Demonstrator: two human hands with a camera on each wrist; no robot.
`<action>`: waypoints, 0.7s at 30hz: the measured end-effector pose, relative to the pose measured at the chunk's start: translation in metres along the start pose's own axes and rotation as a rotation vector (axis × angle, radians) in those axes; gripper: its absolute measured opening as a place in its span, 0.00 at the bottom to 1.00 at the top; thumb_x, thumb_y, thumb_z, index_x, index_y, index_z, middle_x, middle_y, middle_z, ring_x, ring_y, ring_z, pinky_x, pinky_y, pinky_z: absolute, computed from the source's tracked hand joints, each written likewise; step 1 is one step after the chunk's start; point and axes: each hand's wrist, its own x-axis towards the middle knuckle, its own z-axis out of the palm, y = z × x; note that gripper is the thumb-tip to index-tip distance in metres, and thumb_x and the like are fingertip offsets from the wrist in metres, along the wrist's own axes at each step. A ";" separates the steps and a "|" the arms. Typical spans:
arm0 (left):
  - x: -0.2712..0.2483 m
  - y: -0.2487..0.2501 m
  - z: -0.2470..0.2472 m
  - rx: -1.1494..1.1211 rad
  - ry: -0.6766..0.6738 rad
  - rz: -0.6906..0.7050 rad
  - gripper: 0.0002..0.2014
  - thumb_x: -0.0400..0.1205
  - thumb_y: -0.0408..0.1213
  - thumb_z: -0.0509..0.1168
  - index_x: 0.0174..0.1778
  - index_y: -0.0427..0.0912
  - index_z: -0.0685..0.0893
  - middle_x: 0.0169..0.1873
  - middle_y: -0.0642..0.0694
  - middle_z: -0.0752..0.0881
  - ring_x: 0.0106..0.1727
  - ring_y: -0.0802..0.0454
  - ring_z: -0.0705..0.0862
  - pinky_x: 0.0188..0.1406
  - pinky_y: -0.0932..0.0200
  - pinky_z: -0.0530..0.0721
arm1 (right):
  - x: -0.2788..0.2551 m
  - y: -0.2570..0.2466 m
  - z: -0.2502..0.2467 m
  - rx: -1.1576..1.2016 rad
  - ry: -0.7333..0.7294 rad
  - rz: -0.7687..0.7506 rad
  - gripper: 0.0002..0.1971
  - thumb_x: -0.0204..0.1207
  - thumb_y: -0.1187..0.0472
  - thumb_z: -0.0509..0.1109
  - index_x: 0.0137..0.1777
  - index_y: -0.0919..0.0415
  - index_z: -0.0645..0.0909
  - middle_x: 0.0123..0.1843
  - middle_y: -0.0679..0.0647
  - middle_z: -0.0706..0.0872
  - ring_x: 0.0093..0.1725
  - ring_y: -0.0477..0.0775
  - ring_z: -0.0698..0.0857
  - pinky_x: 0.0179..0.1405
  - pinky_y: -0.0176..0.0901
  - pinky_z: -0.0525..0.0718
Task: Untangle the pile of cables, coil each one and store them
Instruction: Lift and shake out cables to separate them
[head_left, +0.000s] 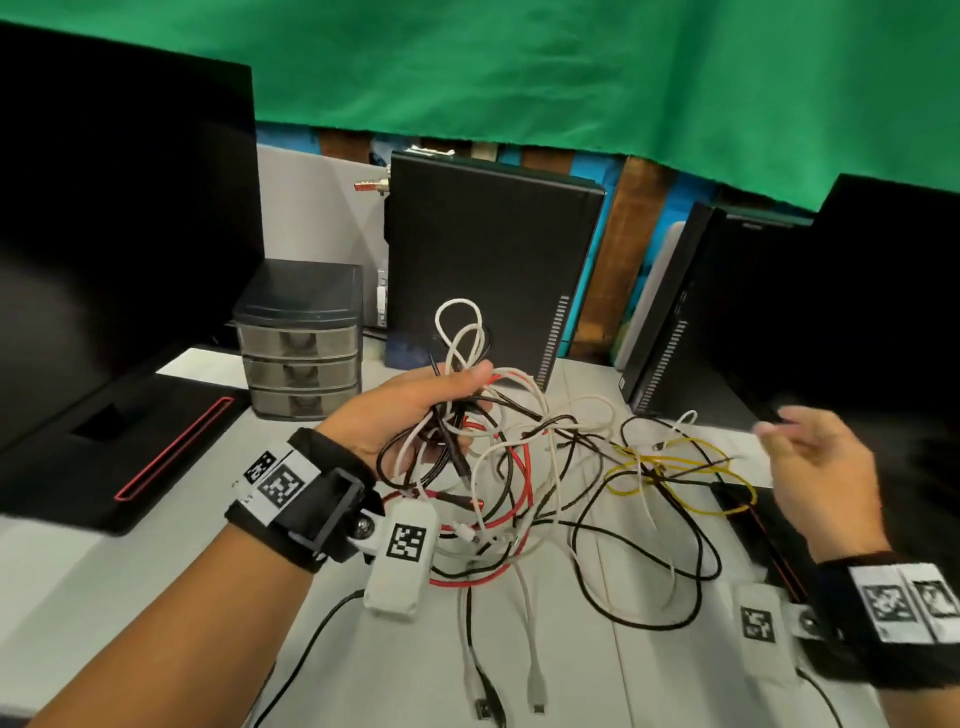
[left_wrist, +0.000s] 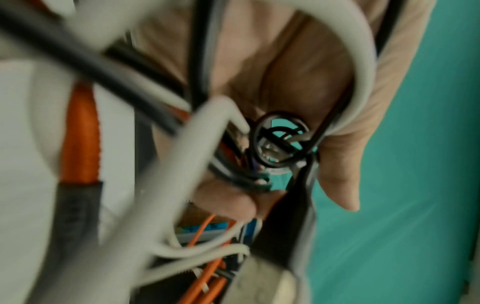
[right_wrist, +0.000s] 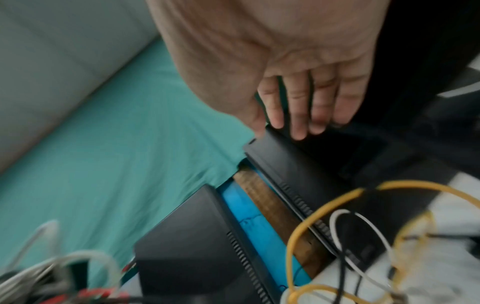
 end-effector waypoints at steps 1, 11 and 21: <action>0.001 0.000 0.001 -0.004 0.016 0.001 0.27 0.68 0.48 0.79 0.58 0.35 0.88 0.46 0.38 0.88 0.35 0.49 0.88 0.39 0.55 0.89 | -0.009 -0.011 0.002 -0.082 -0.003 -0.095 0.15 0.81 0.55 0.73 0.66 0.52 0.82 0.64 0.56 0.86 0.64 0.59 0.83 0.68 0.63 0.80; 0.000 -0.010 0.026 -0.140 -0.086 -0.052 0.18 0.73 0.42 0.77 0.54 0.35 0.87 0.44 0.40 0.87 0.42 0.49 0.86 0.46 0.57 0.87 | -0.148 -0.129 0.067 -0.082 -0.316 -1.002 0.07 0.78 0.56 0.71 0.48 0.55 0.90 0.45 0.47 0.85 0.49 0.53 0.80 0.50 0.46 0.76; 0.002 -0.012 0.020 -0.193 -0.084 0.104 0.21 0.72 0.24 0.69 0.63 0.31 0.81 0.49 0.37 0.83 0.45 0.48 0.85 0.44 0.58 0.88 | -0.132 -0.120 0.090 -0.204 -0.152 -0.933 0.06 0.76 0.55 0.74 0.48 0.54 0.89 0.42 0.48 0.81 0.44 0.52 0.76 0.40 0.43 0.73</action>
